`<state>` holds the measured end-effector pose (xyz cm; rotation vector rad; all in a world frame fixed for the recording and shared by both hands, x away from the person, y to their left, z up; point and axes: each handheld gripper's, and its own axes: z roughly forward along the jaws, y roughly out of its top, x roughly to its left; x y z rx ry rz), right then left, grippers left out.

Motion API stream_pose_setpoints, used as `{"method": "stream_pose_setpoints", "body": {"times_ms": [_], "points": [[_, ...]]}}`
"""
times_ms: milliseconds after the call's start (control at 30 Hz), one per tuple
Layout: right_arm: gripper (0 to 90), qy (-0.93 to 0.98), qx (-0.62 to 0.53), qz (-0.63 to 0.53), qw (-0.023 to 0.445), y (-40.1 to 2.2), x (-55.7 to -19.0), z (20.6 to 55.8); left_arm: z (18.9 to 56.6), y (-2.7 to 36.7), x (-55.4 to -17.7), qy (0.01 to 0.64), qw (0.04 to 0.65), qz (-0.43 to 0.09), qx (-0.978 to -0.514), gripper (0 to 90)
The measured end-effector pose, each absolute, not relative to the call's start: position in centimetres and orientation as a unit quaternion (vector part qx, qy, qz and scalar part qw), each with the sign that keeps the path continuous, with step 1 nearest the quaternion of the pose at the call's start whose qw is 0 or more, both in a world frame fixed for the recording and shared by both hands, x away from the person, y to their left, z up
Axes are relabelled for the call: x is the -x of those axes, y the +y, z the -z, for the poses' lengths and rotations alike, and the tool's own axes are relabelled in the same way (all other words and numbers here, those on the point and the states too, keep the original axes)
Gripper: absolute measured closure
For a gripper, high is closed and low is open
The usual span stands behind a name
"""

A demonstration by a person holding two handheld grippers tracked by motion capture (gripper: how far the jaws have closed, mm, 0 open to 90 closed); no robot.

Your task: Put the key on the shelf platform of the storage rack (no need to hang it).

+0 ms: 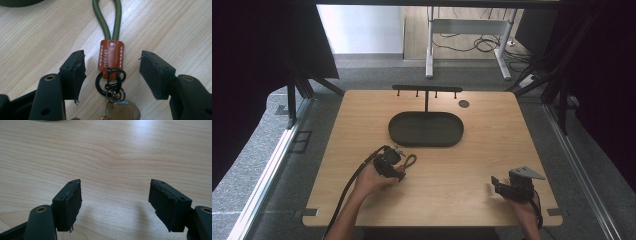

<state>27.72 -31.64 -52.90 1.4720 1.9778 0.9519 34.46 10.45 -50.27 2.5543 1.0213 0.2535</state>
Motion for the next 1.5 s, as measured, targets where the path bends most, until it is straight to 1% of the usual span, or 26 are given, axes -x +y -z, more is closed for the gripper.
{"method": "stream_pose_setpoints", "body": {"times_ms": [100,267,333,400,600,733,833,900,1000,1100,1233,1500], "points": [[26.9,0.725,-0.542,-0.347,0.245,-31.7,-27.8,53.0,50.1,10.1,-34.4,0.357,0.175,-0.099,-0.912,37.1],[26.9,0.725,-0.543,-0.347,0.245,-31.7,-27.7,53.0,49.6,9.6,-34.9,0.351,0.190,-0.088,-0.913,37.2],[27.0,0.725,-0.543,-0.346,0.245,-31.8,-27.7,53.1,50.3,9.6,-35.3,0.354,0.168,-0.085,-0.916,36.9],[26.9,0.726,-0.543,-0.344,0.245,-31.8,-27.8,53.2,50.6,9.6,-35.5,0.356,0.162,-0.086,-0.917,36.8],[27.0,0.730,-0.540,-0.340,0.245,-31.7,-27.8,53.3,50.9,9.4,-35.8,0.356,0.163,-0.087,-0.916,38.3],[26.9,0.738,-0.536,-0.330,0.242,-31.2,-27.9,53.9,51.0,9.7,-36.1,0.357,0.176,-0.084,-0.914,39.9],[26.4,0.743,-0.533,-0.327,0.239,-30.8,-28.0,54.0,51.0,9.8,-36.2,0.360,0.180,-0.081,-0.912,42.1],[26.2,0.747,-0.526,-0.328,0.241,-30.5,-28.0,54.0,51.1,9.9,-36.1,0.355,0.189,-0.078,-0.912,47.9],[25.8,0.747,-0.526,-0.328,0.240,-30.5,-28.0,54.0,51.0,9.9,-36.0,0.348,0.195,-0.069,-0.914,59.0],[25.5,0.746,-0.528,-0.328,0.238,-30.5,-28.0,54.0,51.0,9.9,-35.9,0.345,0.195,-0.069,-0.915,64.3],[25.4,0.746,-0.528,-0.329,0.237,-30.5,-28.0,54.0,51.0,9.9,-35.9,0.344,0.193,-0.068,-0.916,66.2],[25.6,0.745,-0.529,-0.328,0.240,-30.6,-27.9,54.0,50.7,10.0,-35.8,0.335,0.184,-0.072,-0.921,66.7]]}}
